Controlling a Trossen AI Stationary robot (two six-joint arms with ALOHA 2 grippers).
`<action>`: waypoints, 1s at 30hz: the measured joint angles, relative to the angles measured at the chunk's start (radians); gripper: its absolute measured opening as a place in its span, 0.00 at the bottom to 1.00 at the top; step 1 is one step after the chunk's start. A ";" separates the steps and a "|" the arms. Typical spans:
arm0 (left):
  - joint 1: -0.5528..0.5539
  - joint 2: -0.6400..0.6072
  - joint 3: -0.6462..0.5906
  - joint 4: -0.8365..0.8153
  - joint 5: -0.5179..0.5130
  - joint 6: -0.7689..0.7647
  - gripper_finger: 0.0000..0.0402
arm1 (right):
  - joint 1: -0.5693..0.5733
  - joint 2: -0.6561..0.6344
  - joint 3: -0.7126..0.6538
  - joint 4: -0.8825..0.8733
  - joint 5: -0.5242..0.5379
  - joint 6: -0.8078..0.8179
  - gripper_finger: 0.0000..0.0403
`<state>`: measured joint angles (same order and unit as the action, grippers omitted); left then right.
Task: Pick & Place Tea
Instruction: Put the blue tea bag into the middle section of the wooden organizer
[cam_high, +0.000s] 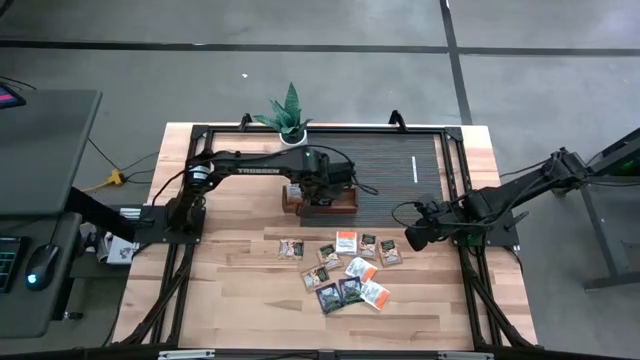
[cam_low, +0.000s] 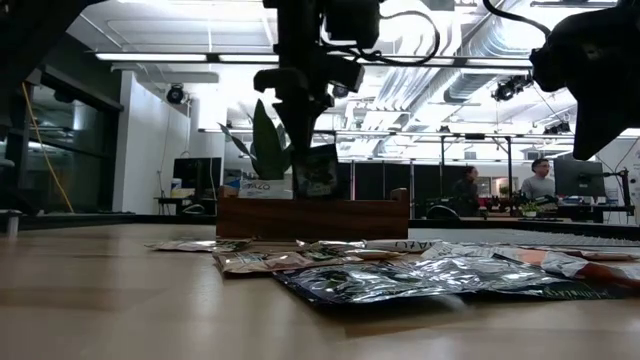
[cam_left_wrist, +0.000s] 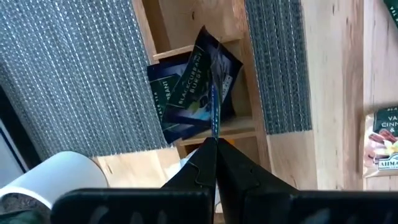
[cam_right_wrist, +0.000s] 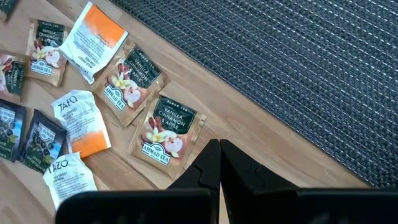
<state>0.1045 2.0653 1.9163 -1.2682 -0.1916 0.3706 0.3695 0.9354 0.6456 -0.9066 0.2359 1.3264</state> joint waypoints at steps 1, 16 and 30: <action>0.001 0.000 0.000 -0.001 0.000 0.000 0.00 | 0.000 0.000 0.000 0.000 0.000 0.000 0.00; 0.007 0.040 -0.004 -0.057 -0.022 0.026 0.00 | 0.000 0.000 0.000 0.020 0.003 -0.002 0.00; 0.022 0.065 -0.002 0.004 -0.014 -0.092 0.00 | 0.000 0.001 0.000 0.050 0.008 -0.009 0.00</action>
<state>0.1268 2.1304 1.9148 -1.2640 -0.2055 0.2781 0.3695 0.9360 0.6456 -0.8564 0.2443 1.3176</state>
